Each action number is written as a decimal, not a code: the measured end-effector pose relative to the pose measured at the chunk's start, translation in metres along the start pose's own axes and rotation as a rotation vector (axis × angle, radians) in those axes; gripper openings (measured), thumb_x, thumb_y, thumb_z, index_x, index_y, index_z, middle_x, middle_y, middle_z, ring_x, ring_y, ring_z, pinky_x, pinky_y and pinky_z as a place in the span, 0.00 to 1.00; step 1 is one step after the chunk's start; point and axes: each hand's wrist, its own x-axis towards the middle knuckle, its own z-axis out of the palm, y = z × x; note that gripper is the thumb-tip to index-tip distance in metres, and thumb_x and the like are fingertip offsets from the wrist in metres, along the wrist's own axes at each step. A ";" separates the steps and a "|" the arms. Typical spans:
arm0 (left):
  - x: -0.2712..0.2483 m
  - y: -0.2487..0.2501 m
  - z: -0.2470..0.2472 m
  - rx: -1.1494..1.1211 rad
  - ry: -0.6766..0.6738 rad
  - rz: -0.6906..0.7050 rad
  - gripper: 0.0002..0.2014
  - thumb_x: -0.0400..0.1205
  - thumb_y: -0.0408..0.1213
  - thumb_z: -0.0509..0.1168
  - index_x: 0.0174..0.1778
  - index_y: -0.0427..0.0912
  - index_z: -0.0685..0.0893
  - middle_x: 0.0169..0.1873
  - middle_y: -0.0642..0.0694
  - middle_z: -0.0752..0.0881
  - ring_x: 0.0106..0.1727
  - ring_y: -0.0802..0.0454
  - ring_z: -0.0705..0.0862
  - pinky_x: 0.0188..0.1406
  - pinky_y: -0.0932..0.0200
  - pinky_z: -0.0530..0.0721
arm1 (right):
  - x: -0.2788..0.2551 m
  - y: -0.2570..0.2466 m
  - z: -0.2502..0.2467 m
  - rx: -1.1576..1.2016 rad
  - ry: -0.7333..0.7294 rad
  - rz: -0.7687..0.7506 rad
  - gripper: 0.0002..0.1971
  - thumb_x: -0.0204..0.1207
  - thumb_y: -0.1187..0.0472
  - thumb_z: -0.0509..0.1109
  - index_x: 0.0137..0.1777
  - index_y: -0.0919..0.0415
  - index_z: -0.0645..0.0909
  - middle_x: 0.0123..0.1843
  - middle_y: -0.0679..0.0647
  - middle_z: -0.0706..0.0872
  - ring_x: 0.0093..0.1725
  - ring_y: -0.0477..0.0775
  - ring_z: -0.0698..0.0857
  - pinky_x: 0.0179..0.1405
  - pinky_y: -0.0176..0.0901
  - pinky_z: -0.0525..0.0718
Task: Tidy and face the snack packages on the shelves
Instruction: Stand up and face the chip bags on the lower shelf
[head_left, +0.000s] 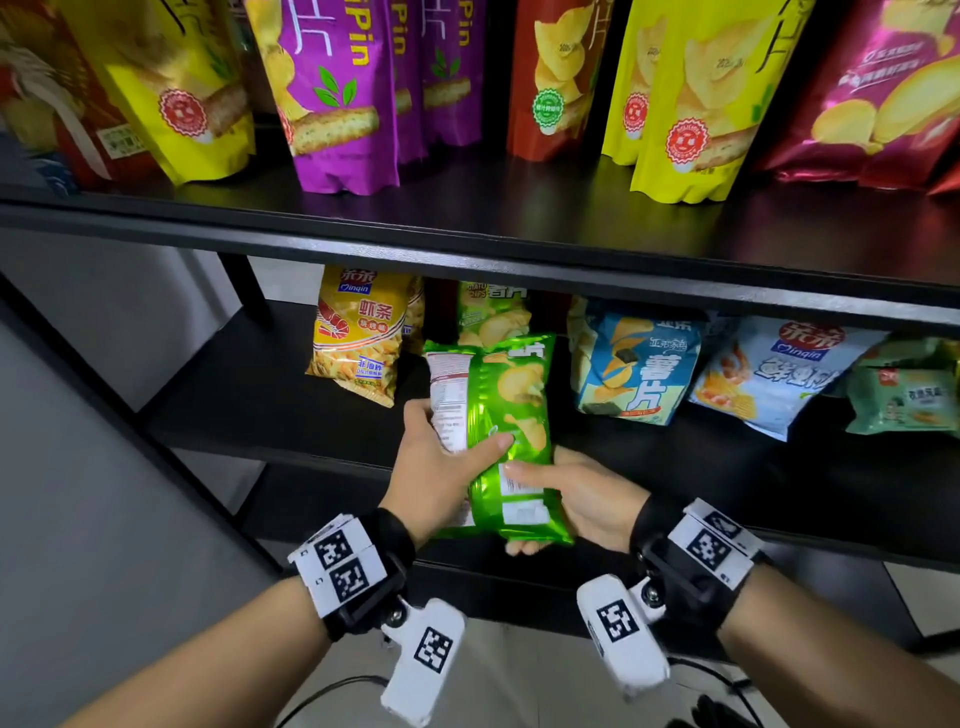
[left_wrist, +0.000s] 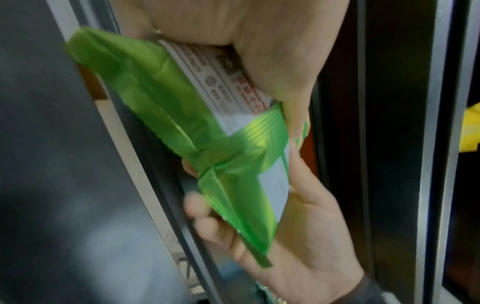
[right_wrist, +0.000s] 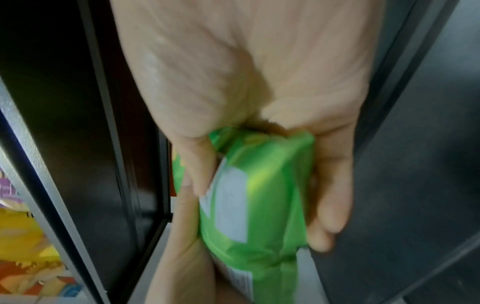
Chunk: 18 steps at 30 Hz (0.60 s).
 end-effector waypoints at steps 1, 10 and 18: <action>-0.001 -0.001 -0.002 0.027 -0.035 0.050 0.35 0.66 0.43 0.84 0.61 0.48 0.69 0.55 0.47 0.90 0.56 0.51 0.91 0.54 0.51 0.90 | 0.001 0.001 -0.002 -0.007 -0.005 -0.039 0.24 0.74 0.61 0.75 0.70 0.60 0.78 0.60 0.62 0.90 0.55 0.64 0.91 0.55 0.55 0.89; -0.009 -0.005 -0.008 0.111 -0.081 0.192 0.39 0.78 0.26 0.75 0.79 0.47 0.59 0.65 0.55 0.82 0.69 0.64 0.80 0.66 0.60 0.82 | 0.022 -0.003 0.001 -0.167 0.300 -0.302 0.23 0.69 0.76 0.77 0.64 0.64 0.83 0.57 0.59 0.92 0.58 0.56 0.91 0.63 0.55 0.86; -0.010 0.009 0.005 -0.077 -0.027 0.099 0.56 0.63 0.49 0.81 0.85 0.48 0.57 0.72 0.46 0.80 0.72 0.53 0.82 0.71 0.53 0.82 | 0.026 -0.002 0.028 -0.682 0.374 -0.403 0.53 0.61 0.53 0.79 0.83 0.29 0.54 0.73 0.46 0.76 0.68 0.47 0.81 0.66 0.48 0.82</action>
